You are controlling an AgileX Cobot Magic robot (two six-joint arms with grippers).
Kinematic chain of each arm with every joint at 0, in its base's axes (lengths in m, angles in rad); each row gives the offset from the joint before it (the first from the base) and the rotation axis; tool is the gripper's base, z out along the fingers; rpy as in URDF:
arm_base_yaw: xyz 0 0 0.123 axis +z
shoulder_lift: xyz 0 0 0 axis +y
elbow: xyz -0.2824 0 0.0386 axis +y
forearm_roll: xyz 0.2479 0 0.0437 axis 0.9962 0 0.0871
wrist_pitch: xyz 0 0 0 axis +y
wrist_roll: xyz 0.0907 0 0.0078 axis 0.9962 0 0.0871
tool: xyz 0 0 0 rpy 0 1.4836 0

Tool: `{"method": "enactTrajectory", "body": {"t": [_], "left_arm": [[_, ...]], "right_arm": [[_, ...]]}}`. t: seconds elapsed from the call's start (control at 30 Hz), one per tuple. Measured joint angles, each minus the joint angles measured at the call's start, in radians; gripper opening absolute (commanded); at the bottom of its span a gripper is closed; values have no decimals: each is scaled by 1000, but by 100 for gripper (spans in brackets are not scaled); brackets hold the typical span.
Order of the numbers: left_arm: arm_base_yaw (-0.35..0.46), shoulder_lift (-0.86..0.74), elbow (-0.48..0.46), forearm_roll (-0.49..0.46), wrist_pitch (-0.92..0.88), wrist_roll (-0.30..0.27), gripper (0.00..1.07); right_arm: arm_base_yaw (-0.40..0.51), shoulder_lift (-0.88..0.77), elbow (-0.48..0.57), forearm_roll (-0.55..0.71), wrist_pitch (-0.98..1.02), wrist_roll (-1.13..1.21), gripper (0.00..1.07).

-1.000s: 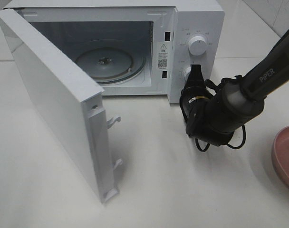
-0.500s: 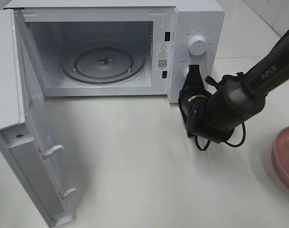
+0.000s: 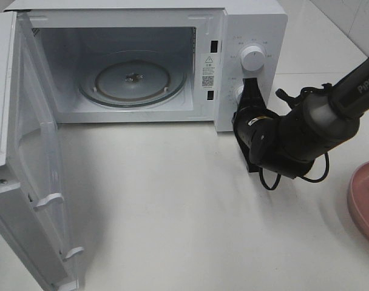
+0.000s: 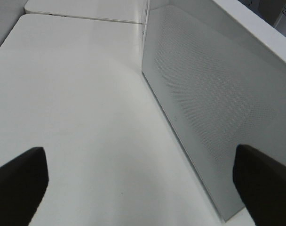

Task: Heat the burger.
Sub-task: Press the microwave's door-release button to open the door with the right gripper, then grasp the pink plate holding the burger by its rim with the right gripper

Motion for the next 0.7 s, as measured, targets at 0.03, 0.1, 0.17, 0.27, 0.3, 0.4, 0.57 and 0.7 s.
{"method": "enactTrajectory", "body": {"t": [0.03,0.1,0.17,0.27,0.3,0.4,0.57,0.7], "left_arm": [[0,0,0,0,0,0,100],[0,0,0,0,0,0,100],[0,0,0,0,0,0,100],[0,0,0,0,0,0,100],[0,0,0,0,0,0,100],[0,0,0,0,0,0,100],[0,0,0,0,0,0,100],[0,0,0,0,0,0,100]], "right_arm": [[0,0,0,0,0,0,0],[-3,-30,34,-11,19,-42,0],[-5,-38,41,-11,21,-52,0],[-8,-62,61,-12,46,-84,0],[-8,-62,61,-12,46,-84,0],[-9,-98,90,-13,95,-149,0],[-9,-164,121,-13,175,-283,0],[-10,-235,142,-14,289,-518,0]]}}
